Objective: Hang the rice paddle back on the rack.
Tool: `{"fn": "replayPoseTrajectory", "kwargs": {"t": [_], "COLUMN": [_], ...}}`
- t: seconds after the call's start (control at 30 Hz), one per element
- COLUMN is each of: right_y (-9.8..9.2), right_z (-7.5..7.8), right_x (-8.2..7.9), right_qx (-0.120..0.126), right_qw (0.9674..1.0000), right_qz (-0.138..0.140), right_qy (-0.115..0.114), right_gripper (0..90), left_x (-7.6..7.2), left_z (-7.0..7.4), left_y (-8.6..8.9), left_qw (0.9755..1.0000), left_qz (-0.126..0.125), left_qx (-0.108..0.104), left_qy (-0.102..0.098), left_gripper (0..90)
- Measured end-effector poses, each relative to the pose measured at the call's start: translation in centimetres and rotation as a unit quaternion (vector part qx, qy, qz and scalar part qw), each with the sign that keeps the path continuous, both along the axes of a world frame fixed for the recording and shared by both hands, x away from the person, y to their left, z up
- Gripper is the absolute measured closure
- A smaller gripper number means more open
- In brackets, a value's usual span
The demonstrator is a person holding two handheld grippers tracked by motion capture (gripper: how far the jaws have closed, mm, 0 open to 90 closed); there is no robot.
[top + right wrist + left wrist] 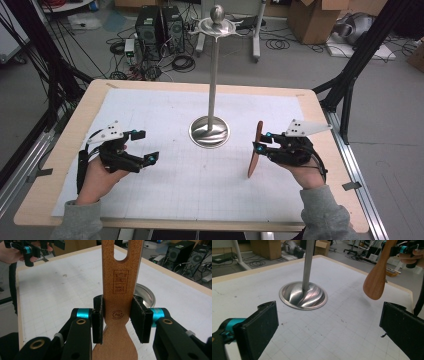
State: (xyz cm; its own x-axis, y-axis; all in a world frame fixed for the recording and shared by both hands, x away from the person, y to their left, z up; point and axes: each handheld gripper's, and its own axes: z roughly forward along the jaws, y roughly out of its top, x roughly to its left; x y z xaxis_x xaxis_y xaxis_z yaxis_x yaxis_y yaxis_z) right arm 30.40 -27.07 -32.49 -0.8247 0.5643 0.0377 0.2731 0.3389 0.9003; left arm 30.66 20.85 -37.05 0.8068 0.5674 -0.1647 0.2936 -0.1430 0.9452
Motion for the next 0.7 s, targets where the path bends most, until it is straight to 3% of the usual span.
{"fn": "replayPoseTrajectory", "kwargs": {"t": [0.33, 0.63, 0.7], "right_y": [-0.1, 0.5, 0.6], "right_z": [1.4, 3.5, 3.7], "right_x": [1.2, 2.6, 2.9], "right_qx": [0.010, 0.005, 0.009], "right_qw": [0.9999, 0.9999, 0.9999], "right_qz": [-0.006, -0.008, -0.006], "right_qy": [0.000, -0.014, -0.009], "right_gripper": [64.6, 64.6, 64.6], "left_x": [0.1, 0.3, 0.3], "left_z": [0.1, -0.3, -0.4], "left_y": [0.1, 1.0, 1.2], "left_qw": [1.0000, 0.9999, 0.9998], "left_qz": [-0.001, 0.006, 0.008], "left_qx": [-0.004, -0.012, -0.015], "left_qy": [-0.003, 0.006, 0.008], "left_gripper": [2.5, 2.5, 2.5]}}
